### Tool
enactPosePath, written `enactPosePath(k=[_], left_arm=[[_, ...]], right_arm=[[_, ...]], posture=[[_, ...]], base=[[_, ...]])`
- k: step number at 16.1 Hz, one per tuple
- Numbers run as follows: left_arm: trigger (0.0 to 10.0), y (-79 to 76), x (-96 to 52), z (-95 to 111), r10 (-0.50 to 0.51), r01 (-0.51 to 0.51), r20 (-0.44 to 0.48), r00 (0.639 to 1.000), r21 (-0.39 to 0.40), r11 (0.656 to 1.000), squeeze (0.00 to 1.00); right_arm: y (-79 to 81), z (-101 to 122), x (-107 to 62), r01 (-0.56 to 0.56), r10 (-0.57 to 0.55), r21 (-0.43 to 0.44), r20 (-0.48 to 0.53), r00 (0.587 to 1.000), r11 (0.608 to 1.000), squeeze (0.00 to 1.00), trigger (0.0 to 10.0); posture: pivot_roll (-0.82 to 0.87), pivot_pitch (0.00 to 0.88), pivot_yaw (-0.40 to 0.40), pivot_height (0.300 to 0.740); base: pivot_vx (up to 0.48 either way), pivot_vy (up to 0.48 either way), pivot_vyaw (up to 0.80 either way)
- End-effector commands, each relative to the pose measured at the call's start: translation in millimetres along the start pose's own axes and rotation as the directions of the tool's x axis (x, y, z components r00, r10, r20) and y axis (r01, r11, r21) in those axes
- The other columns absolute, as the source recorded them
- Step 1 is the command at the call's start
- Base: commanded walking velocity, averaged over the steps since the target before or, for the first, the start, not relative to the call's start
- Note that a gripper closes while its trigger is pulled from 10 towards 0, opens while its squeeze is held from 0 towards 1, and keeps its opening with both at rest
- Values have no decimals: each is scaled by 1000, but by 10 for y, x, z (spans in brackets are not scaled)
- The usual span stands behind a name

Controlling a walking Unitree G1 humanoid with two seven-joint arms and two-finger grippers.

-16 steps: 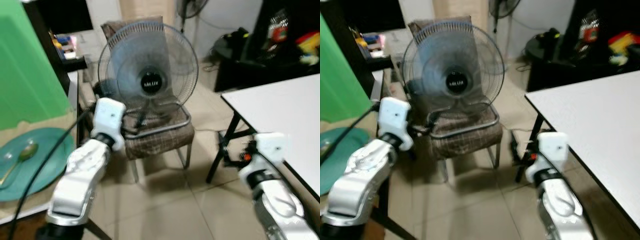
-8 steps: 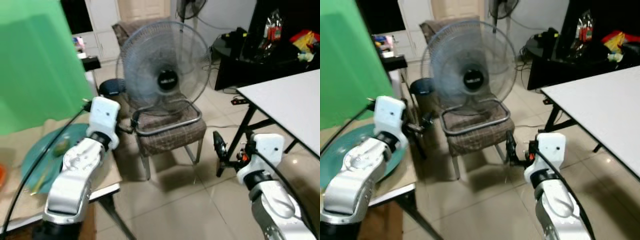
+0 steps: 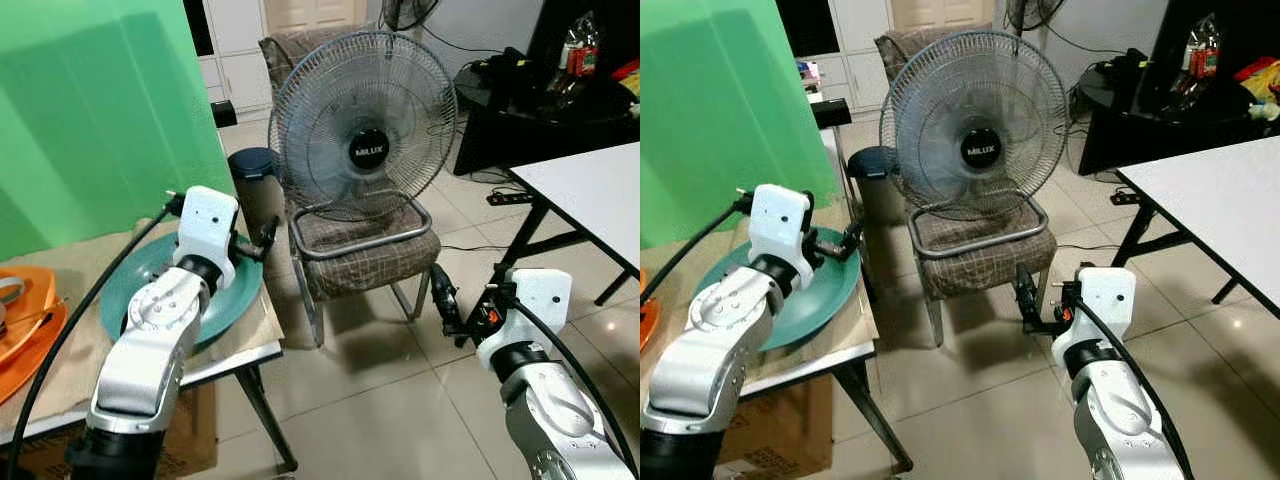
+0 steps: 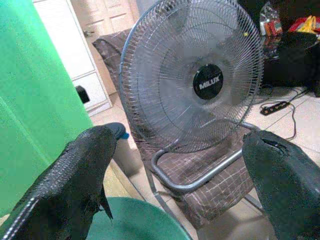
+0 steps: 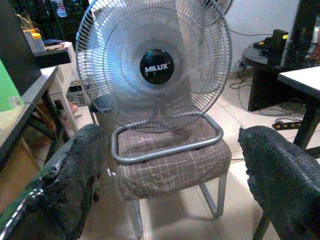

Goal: Setting the table

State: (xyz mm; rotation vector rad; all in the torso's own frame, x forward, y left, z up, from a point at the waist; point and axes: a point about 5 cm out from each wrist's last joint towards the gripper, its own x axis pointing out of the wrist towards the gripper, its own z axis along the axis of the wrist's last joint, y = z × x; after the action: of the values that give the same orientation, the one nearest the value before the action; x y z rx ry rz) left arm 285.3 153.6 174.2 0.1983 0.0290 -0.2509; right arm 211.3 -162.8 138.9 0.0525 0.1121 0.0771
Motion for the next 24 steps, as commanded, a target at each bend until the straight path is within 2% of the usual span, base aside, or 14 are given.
enactPosePath(k=[1, 3, 4, 7, 8, 9, 10, 11, 12, 13, 17, 20, 21, 24], left_arm=[[10000, 88, 8, -12, 31, -31, -28, 999, 11, 999, 0], [10000, 214, 31, -81, 63, -65, -114, 991, -16, 998, 31], [10000, 299, 57, -77, 75, -81, -144, 987, -37, 996, 1000], [10000, 707, 125, -56, 167, -147, -282, 945, 89, 985, 1000], [10000, 878, 142, -97, 205, -178, -390, 898, 105, 978, 757], [10000, 969, 146, -122, 240, -217, -440, 865, 103, 971, 0], [10000, 1021, 156, -150, 249, -222, -470, 847, 113, 969, 0], [10000, 1033, 161, -159, 248, -221, -480, 842, 113, 969, 0], [10000, 1048, 183, -148, 250, -221, -472, 845, 117, 968, 0], [10000, 1027, 226, -96, 232, -209, -433, 871, 102, 973, 0], [10000, 853, 293, 12, 205, -167, -280, 938, 153, 974, 0], [10000, 811, 263, -205, 203, -140, -339, 919, 201, 970, 0], [10000, 851, 266, -225, 208, -153, -364, 908, 173, 973, 1000], [10000, 1016, 338, -204, 249, -192, -422, 872, 172, 966, 1000]], right_arm=[[34, 0, 17, -31, 31, 9, -12, 999, 999, 1000, 10000], [66, -8, 40, -82, 83, 26, -27, 996, 996, 1000, 10000], [82, 4, 68, -124, 125, 35, -31, 992, 992, 1000, 10000], [138, 62, 145, -248, 251, 71, -40, 967, 966, 1000, 10000], [177, 77, 191, -346, 348, 43, -79, 934, 937, 1000, 10000], [217, 64, 190, -422, 422, 30, -123, 898, 906, 1000, 10000], [248, 51, 173, -490, 484, 8, -169, 859, 872, 1000, 10000], [248, 53, 174, -502, 493, -6, -178, 852, 865, 1000, 10000], [234, 66, 186, -499, 488, -15, -181, 854, 867, 129, 10000], [220, 85, 195, -492, 482, -18, -177, 858, 870, 0, 10000], [189, 72, 170, -406, 402, 6, -137, 905, 914, 0, 10000], [307, -64, 122, -382, 387, 60, -147, 910, 922, 0, 10000], [337, -68, 110, -391, 396, 63, -150, 906, 918, 0, 10000], [356, -38, 103, -449, 449, 40, -171, 877, 893, 0, 10000]], posture=[[13, 0, 93, 740], [22, 0, 87, 740], [31, 0, 82, 740], [40, 0, 85, 740], [40, 0, 93, 740], [38, 0, 97, 740], [35, 0, 102, 740], [32, 0, 106, 740], [28, 0, 109, 740], [26, 0, 108, 740], [21, 0, 96, 740], [23, 0, 76, 740], [22, 0, 80, 740], [14, 0, 102, 740]], base=[[0, 0, 0], [0, 0, 0], [0, 0, 0], [0, 0, 0], [0, 0, 0], [0, 0, 0], [0, 0, 0], [0, 0, 0], [0, 0, 0], [0, 0, 0], [0, 0, 0], [0, 0, 0], [0, 0, 0], [0, 0, 0]])
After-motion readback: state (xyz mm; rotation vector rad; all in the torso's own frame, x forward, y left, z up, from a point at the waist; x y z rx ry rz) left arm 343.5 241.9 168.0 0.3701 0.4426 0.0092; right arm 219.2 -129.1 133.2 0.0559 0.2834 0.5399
